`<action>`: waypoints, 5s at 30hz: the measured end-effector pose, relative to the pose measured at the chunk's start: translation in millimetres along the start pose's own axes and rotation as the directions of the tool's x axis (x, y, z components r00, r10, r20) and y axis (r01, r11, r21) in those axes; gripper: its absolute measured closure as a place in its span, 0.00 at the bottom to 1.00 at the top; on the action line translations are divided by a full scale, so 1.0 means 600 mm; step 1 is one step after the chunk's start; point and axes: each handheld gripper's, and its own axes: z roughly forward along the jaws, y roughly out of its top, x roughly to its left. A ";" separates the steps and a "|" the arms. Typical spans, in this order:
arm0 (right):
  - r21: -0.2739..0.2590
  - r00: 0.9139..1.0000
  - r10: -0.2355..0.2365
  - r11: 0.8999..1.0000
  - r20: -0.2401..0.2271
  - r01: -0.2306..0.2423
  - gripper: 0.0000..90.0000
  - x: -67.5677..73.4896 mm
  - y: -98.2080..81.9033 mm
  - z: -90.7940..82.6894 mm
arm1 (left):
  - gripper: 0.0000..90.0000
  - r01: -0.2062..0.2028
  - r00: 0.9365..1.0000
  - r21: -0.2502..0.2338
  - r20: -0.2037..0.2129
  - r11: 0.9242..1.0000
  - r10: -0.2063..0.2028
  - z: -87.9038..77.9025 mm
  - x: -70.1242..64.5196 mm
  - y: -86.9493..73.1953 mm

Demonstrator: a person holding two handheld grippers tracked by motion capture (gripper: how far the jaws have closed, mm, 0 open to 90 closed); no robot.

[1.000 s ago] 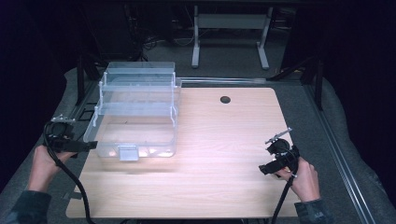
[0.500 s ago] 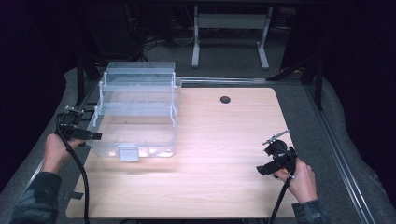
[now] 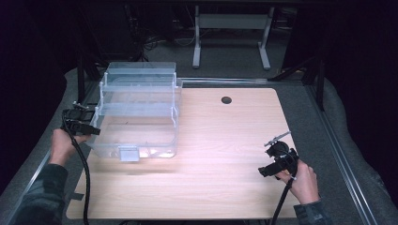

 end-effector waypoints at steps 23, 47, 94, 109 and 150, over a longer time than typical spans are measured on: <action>-0.032 0.999 0.029 0.999 -0.032 -0.030 0.12 -0.014 -0.004 -0.006 | 0.91 -0.002 0.999 -0.028 0.044 1.000 0.003 0.008 0.013 -0.008; -0.027 0.999 0.032 0.999 -0.015 -0.033 0.12 -0.013 -0.008 -0.012 | 0.89 -0.043 0.996 -0.038 0.078 0.998 0.046 0.004 -0.005 -0.017; -0.040 0.999 0.039 0.998 -0.006 -0.039 0.13 -0.007 -0.017 -0.020 | 0.84 -0.191 0.975 -0.010 0.111 0.982 0.191 -0.005 -0.137 -0.028; -0.040 0.998 0.059 0.997 -0.015 -0.059 0.14 -0.015 -0.027 -0.015 | 0.82 -0.248 0.961 -0.008 0.127 0.969 0.247 -0.006 -0.199 -0.029; -0.017 0.991 0.133 0.991 0.026 -0.132 0.14 -0.065 -0.061 -0.007 | 0.81 -0.325 0.933 0.003 0.166 0.946 0.320 0.005 -0.357 -0.005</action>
